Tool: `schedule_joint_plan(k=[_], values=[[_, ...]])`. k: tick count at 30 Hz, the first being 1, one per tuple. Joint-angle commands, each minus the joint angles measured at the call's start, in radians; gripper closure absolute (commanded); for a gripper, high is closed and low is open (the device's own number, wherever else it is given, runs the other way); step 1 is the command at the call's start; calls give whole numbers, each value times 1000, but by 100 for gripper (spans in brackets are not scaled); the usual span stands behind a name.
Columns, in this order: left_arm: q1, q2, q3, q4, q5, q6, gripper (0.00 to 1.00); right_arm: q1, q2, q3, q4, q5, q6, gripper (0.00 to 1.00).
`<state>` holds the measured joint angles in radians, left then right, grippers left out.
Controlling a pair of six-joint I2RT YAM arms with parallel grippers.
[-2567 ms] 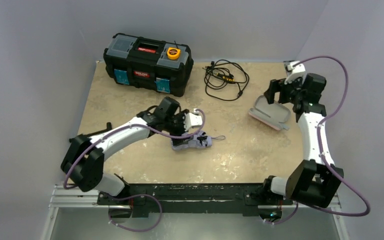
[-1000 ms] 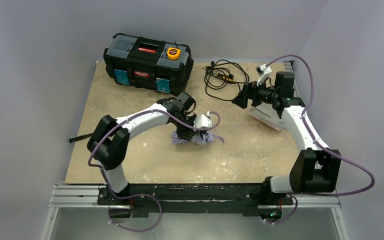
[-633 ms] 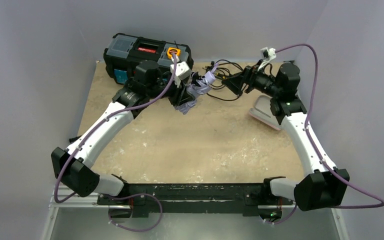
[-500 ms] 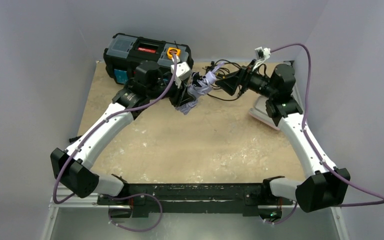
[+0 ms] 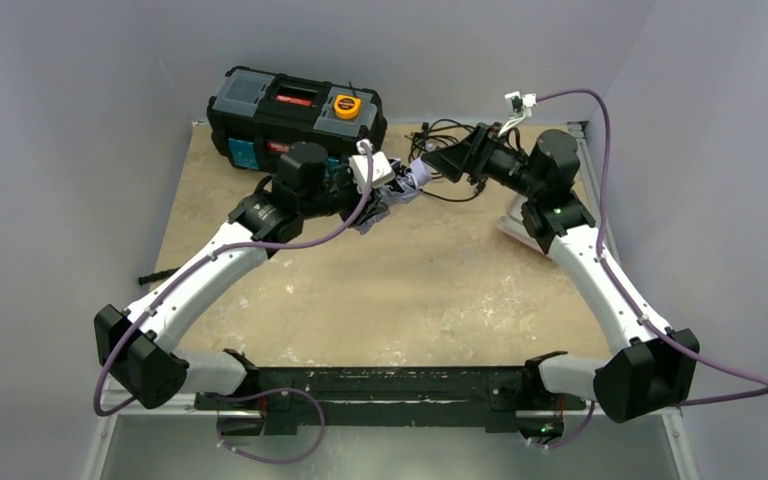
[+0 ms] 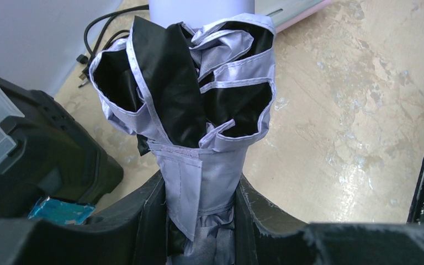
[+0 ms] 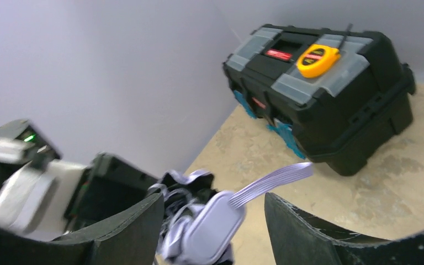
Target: Open the umbrella
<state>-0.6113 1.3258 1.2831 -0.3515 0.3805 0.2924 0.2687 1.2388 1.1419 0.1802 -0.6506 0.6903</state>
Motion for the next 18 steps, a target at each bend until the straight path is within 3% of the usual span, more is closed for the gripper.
schedule_joint_plan(k=[1,18], values=[[-35,-57,6,124,-54,74,100,18,16,15,-51,114,44,37],[-81,0,58,169,-215,126,100,86,82,37,-58,117,49,57]])
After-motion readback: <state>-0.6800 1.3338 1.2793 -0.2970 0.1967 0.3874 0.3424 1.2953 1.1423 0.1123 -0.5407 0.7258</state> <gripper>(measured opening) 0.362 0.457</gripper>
